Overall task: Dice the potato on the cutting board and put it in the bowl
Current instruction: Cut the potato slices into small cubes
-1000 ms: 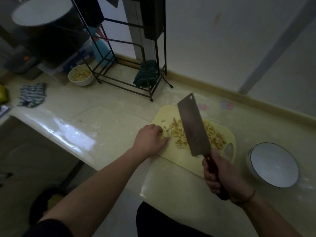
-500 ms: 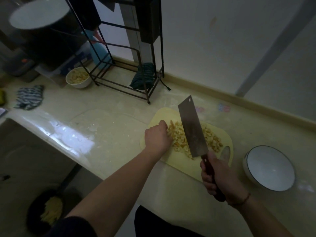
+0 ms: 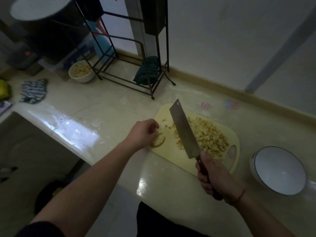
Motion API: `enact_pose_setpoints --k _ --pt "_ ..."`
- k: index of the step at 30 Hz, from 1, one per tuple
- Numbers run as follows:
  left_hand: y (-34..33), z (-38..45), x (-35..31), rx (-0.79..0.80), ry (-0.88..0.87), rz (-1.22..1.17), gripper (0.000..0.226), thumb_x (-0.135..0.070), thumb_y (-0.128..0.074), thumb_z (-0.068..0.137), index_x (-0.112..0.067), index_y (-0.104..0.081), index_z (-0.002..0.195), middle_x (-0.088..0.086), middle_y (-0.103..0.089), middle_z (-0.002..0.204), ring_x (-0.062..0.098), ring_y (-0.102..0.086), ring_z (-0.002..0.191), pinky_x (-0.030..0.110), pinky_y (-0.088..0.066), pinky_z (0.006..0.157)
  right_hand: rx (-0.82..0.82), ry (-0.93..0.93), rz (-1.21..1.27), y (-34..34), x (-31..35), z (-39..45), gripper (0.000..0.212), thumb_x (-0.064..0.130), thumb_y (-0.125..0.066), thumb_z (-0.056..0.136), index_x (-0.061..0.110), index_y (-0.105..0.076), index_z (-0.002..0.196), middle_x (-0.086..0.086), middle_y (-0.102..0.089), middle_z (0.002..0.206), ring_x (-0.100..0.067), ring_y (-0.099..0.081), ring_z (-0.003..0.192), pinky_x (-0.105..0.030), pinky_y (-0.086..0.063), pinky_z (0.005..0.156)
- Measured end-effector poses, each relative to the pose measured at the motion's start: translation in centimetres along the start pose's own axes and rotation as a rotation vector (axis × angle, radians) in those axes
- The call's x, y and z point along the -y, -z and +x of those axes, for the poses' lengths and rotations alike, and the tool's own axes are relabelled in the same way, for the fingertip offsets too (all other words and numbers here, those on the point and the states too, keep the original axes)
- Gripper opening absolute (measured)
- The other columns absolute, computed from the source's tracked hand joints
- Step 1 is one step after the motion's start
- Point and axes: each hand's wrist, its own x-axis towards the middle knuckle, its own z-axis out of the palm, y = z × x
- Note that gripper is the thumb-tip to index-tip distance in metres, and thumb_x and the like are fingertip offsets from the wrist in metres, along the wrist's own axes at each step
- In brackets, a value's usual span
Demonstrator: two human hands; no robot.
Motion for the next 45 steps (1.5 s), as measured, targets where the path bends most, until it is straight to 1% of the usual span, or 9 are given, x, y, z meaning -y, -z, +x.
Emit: enact_pose_setpoints --k 4,7,11,18,22,25,33,39,45 --pt "-0.2 -1.0 1.0 0.073 -0.083 0.019 0.016 -0.015 -0.066 0.094 -0.015 -0.072 0.108 0.001 -0.068 0.102 0.016 -0.062 0.094 0.020 -0.045 0.080 0.011 0.025 -0.127 -1.1 -0.4 0.5 0.052 0.060 -0.040 0.090 0.012 -0.043 0.070 -0.005 -0.032 0.053 -0.014 -0.026 0.041 -0.021 -0.021 0.042" --pt "-0.7 -1.3 1.1 0.069 -0.158 0.045 0.019 -0.015 -0.063 0.095 -0.009 -0.072 0.111 0.008 -0.067 0.108 0.023 -0.062 0.098 0.025 -0.044 0.083 -0.045 0.071 -0.322 -1.6 -0.9 1.3 0.052 0.062 -0.040 0.088 0.015 -0.045 0.066 0.003 -0.039 0.050 -0.011 -0.033 0.039 -0.019 -0.026 0.039" --pt "-1.6 -1.8 1.3 0.054 -0.167 0.177 0.049 -0.036 -0.073 0.088 -0.012 -0.064 0.129 0.008 -0.056 0.121 0.023 -0.059 0.103 0.031 -0.049 0.090 -0.073 0.104 -0.387 -1.8 -1.2 1.8 0.054 0.065 -0.039 0.084 0.016 -0.046 0.064 0.008 -0.040 0.045 -0.006 -0.035 0.038 -0.018 -0.029 0.039" --pt "-3.4 -2.5 1.5 -0.070 -0.126 0.067 0.036 -0.022 -0.076 0.086 -0.007 -0.072 0.118 0.010 -0.063 0.107 0.028 -0.064 0.096 0.035 -0.051 0.085 -0.095 0.130 -0.506 -2.0 -1.2 2.4 0.056 0.069 -0.036 0.083 0.018 -0.045 0.062 0.006 -0.043 0.050 -0.004 -0.038 0.041 -0.024 -0.030 0.047" --pt "-4.5 -3.5 1.7 -0.134 -0.216 0.188 0.027 -0.021 -0.077 0.085 -0.007 -0.073 0.108 0.012 -0.064 0.099 0.035 -0.064 0.086 0.038 -0.055 0.068 -0.044 0.036 -0.401 -2.2 -0.9 2.1 0.053 0.062 -0.039 0.092 0.016 -0.044 0.065 0.001 -0.041 0.051 -0.010 -0.036 0.036 -0.019 -0.029 0.038" --pt "-4.5 -3.6 1.5 -0.177 -0.222 0.311 0.023 -0.022 -0.084 0.078 -0.015 -0.074 0.098 0.005 -0.066 0.094 0.031 -0.065 0.073 0.032 -0.048 0.047 -0.077 0.105 -0.510 -2.2 -0.9 2.1 0.057 0.068 -0.034 0.086 0.016 -0.044 0.064 0.003 -0.042 0.052 -0.004 -0.036 0.038 -0.022 -0.030 0.044" --pt "-5.1 -2.5 0.1 -0.111 -0.147 0.250 0.028 -0.018 -0.056 0.098 -0.004 -0.064 0.121 0.014 -0.055 0.123 0.040 -0.065 0.088 0.045 -0.053 0.077 -0.140 0.166 -0.546 -3.4 -1.9 2.6 0.058 0.066 -0.028 0.086 0.017 -0.043 0.061 0.003 -0.045 0.051 -0.003 -0.038 0.040 -0.022 -0.029 0.048" --pt "-6.1 -3.2 -0.4 -0.168 -0.142 0.159 0.029 -0.017 -0.057 0.097 -0.001 -0.067 0.119 0.016 -0.058 0.115 0.040 -0.065 0.086 0.046 -0.056 0.078 -0.139 0.175 -0.508 -3.9 -2.3 2.7 0.061 0.070 -0.026 0.082 0.015 -0.044 0.062 0.001 -0.045 0.051 -0.003 -0.037 0.039 -0.022 -0.027 0.046" --pt "-5.7 -3.2 0.1 -0.190 -0.187 0.222 0.031 -0.027 -0.058 0.096 -0.008 -0.066 0.119 0.010 -0.059 0.116 0.035 -0.066 0.083 0.041 -0.055 0.065 -0.182 0.235 -0.536 -3.5 -2.1 2.2 0.058 0.065 -0.030 0.086 0.016 -0.043 0.059 0.000 -0.047 0.050 -0.005 -0.039 0.042 -0.029 -0.035 0.053"
